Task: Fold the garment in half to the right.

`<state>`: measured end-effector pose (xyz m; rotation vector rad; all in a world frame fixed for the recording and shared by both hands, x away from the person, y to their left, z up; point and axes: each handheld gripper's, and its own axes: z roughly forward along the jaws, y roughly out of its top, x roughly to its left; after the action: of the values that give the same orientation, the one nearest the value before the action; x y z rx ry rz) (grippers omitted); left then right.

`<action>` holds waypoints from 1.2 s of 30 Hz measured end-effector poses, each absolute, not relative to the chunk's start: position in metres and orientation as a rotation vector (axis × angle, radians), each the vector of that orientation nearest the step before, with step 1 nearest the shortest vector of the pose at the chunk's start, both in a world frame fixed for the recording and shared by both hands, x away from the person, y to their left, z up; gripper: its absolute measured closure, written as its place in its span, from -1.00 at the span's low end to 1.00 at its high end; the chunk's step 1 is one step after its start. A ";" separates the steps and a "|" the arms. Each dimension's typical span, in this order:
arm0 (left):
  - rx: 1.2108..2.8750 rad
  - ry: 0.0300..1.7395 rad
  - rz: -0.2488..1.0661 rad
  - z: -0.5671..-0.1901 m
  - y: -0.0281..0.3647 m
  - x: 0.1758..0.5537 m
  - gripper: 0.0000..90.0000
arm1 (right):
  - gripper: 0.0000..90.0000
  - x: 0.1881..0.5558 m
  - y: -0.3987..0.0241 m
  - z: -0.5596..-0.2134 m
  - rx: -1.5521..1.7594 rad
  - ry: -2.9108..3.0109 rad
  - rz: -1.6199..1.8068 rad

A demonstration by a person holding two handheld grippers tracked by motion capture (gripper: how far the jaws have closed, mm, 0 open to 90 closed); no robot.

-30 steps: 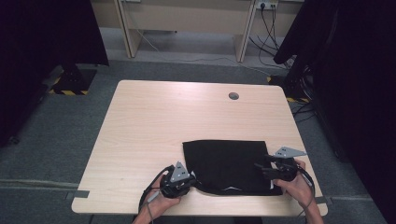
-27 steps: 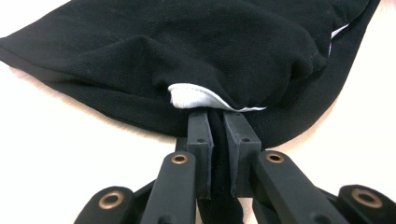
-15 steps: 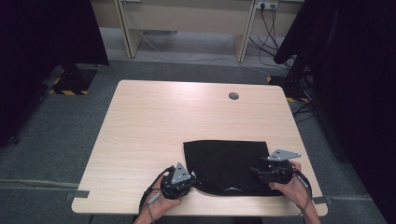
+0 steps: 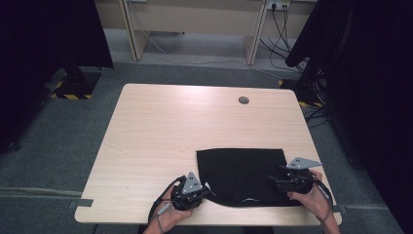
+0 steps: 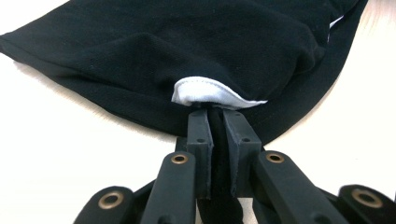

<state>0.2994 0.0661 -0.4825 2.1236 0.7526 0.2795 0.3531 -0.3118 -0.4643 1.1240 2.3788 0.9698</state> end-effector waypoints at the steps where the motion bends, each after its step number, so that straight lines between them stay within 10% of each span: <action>1: 2.123 0.753 0.279 -0.483 0.066 0.300 0.80 | -0.17 0.353 -0.312 -0.463 1.128 2.374 0.979; 36: 2.114 0.771 0.251 -0.483 0.068 0.301 0.80 | -0.31 0.388 -0.203 -0.433 0.942 2.455 1.206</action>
<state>0.3014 0.0678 -0.4827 2.1140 0.7705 0.2506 0.3878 -0.2035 -0.4329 0.9419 2.4554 1.2056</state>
